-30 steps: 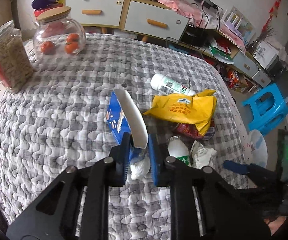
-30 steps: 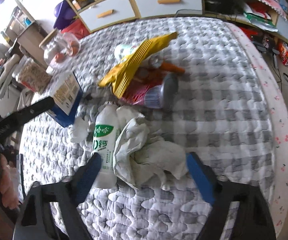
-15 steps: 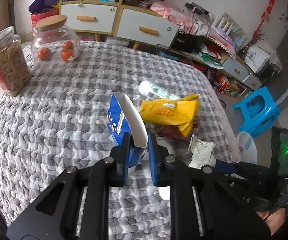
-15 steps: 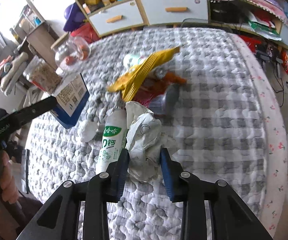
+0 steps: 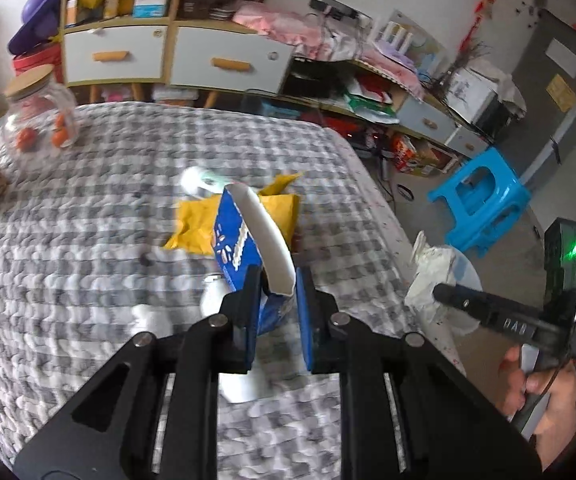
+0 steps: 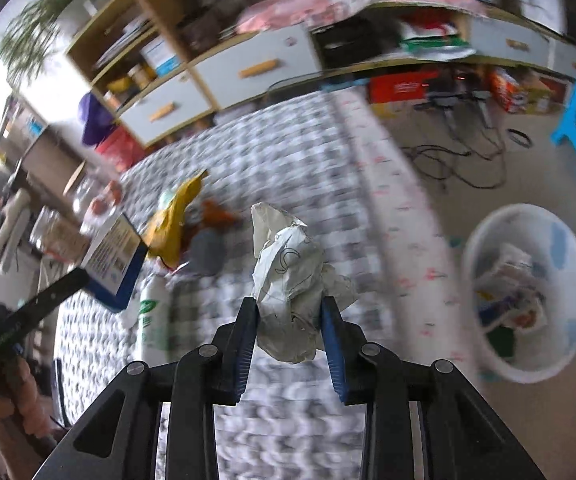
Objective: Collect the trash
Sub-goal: 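Carry the tissue to the bin with the right gripper while the left carries the tissue box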
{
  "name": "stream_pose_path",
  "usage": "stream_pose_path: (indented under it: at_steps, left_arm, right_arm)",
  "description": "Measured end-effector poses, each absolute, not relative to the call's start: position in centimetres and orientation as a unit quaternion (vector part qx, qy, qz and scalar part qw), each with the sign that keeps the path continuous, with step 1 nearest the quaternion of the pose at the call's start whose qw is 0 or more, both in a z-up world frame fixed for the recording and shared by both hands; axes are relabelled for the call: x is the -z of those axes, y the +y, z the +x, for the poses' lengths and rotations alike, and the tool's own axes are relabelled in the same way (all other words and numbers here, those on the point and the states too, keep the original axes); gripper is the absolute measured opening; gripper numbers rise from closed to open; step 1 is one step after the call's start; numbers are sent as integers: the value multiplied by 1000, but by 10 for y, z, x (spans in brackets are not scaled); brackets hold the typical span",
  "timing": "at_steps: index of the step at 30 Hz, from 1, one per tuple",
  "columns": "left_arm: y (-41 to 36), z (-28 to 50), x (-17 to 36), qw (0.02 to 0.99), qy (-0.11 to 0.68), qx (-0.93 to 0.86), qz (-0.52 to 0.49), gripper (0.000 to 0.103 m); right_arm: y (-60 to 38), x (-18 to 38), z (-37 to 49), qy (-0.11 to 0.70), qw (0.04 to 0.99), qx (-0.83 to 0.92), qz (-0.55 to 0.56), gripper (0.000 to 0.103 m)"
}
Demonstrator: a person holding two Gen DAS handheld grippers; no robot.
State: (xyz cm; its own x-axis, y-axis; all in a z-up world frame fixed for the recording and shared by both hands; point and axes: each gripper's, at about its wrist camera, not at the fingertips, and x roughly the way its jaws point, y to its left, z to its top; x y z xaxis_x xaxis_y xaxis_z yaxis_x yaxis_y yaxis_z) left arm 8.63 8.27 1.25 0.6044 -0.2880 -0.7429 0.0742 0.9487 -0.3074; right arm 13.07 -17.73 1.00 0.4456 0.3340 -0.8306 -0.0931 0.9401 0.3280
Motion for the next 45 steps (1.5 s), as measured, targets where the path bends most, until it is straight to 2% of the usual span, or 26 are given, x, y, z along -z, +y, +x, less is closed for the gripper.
stream_pose_path:
  at_steps: [17, 23, 25, 26, 27, 45]
  left_arm:
    - [-17, 88, -18, 883, 426, 177, -81, 19]
    - [-54, 87, -14, 877, 427, 212, -64, 19]
    - [-69, 87, -12, 874, 428, 225, -57, 19]
    - [-76, 87, -10, 872, 428, 231, -53, 19]
    - [-84, 88, -9, 870, 429, 239, -48, 19]
    - [-212, 111, 19, 834, 447, 322, 14, 19]
  right_arm:
    - [-332, 3, 115, 502, 844, 13, 186, 34]
    - [-356, 11, 110, 502, 842, 36, 196, 39]
    - [-363, 13, 110, 501, 841, 49, 199, 52]
    - [-367, 15, 109, 501, 840, 57, 202, 64]
    - [-371, 15, 107, 500, 839, 63, 205, 68]
    - [-432, -4, 64, 466, 850, 106, 221, 68]
